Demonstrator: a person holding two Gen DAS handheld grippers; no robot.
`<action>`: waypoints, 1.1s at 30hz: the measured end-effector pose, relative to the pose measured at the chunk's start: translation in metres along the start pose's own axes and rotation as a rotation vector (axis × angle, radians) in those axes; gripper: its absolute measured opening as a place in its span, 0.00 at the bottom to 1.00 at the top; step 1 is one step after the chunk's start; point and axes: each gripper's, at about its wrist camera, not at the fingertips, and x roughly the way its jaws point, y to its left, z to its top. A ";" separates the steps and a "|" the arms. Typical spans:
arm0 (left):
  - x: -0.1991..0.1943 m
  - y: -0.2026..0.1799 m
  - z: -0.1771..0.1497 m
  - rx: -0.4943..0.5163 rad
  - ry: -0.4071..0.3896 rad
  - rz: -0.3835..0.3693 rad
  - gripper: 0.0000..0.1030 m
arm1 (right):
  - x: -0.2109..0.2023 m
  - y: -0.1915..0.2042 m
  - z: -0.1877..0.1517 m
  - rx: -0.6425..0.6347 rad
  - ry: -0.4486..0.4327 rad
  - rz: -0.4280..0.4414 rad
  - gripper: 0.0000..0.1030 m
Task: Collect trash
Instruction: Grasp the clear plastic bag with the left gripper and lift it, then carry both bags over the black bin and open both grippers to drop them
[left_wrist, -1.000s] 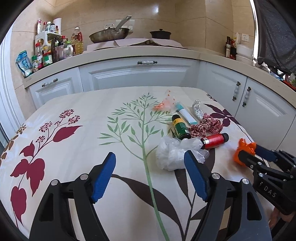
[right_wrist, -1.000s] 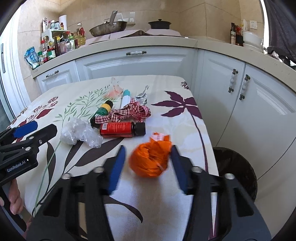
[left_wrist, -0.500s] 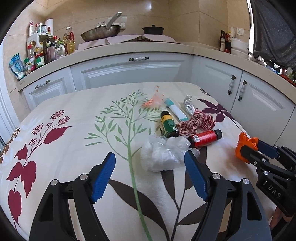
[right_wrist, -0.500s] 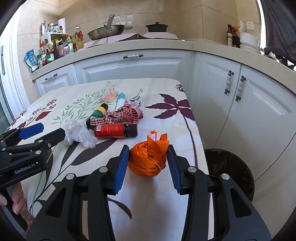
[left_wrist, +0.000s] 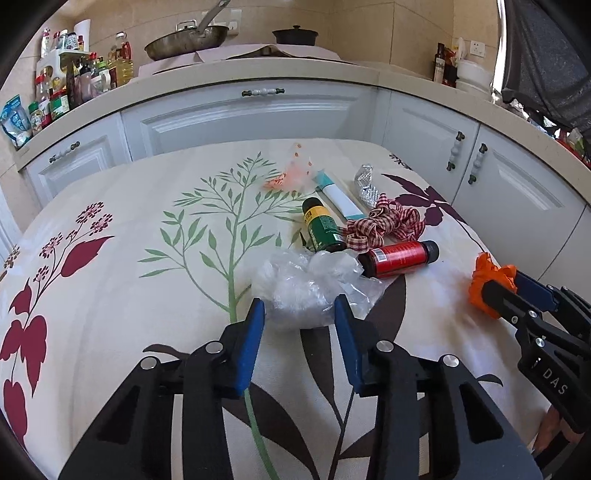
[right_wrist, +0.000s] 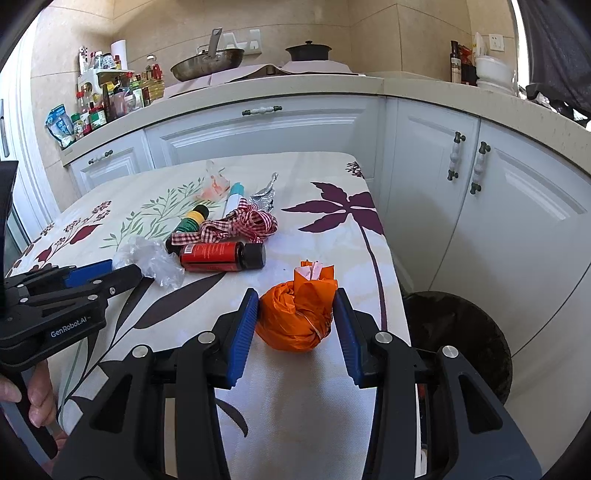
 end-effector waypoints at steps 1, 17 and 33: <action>-0.001 0.001 -0.001 -0.004 -0.004 -0.003 0.34 | 0.000 0.000 0.000 0.001 0.000 0.000 0.39; -0.045 -0.008 -0.002 -0.003 -0.133 -0.007 0.32 | -0.023 -0.018 0.001 0.014 -0.063 -0.040 0.39; -0.053 -0.080 0.010 0.094 -0.201 -0.079 0.32 | -0.060 -0.080 -0.008 0.067 -0.138 -0.184 0.39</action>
